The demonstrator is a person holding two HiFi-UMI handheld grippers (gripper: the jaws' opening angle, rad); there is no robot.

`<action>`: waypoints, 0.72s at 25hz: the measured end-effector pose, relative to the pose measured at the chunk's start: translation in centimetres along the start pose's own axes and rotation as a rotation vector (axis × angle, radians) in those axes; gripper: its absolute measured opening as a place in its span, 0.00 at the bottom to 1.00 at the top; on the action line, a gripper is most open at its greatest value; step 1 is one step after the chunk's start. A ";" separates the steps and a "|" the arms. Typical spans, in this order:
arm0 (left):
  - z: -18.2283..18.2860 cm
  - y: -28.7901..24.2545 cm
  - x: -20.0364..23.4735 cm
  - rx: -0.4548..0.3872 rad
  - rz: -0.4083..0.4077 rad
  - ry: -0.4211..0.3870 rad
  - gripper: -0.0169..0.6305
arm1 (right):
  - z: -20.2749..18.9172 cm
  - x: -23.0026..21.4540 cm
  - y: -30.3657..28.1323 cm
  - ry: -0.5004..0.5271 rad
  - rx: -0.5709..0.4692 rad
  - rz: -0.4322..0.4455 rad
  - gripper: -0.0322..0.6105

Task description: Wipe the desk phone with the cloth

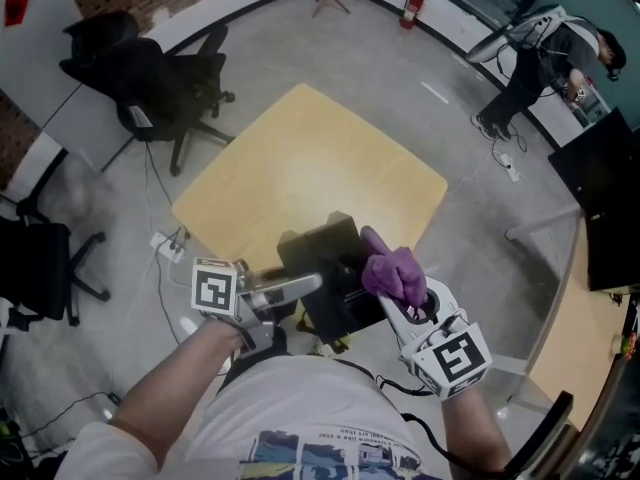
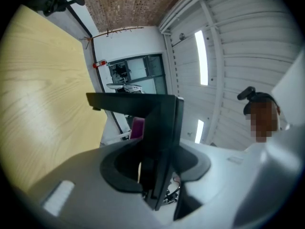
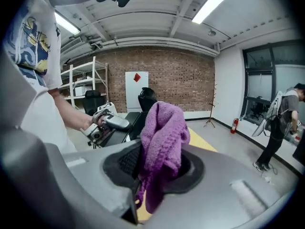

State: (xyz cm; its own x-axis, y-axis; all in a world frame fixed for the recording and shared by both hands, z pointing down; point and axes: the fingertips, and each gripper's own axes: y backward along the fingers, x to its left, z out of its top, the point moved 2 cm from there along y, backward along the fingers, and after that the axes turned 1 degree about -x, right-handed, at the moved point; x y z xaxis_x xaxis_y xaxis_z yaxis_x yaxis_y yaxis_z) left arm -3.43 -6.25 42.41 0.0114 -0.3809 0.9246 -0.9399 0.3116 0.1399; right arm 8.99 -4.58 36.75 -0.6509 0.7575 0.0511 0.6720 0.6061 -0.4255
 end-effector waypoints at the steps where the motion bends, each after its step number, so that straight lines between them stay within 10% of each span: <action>1: 0.3 0.1 0.1 -0.005 -0.001 0.001 0.31 | -0.6 0.2 0.4 -0.019 0.008 0.001 0.21; 12: 2.4 0.4 0.6 -0.011 -0.010 0.003 0.32 | -5.2 0.7 3.1 -0.143 0.107 0.049 0.21; 18: 1.8 -0.7 0.5 0.095 0.029 -0.053 0.31 | -0.8 -2.8 3.7 -0.156 0.019 0.044 0.21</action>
State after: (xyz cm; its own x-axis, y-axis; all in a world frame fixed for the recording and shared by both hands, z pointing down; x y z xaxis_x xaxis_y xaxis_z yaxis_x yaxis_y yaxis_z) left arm -3.38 -8.26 42.15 -0.0322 -0.4195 0.9072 -0.9677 0.2403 0.0767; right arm 13.55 -4.29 35.72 -0.6687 0.7356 -0.1086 0.6954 0.5669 -0.4416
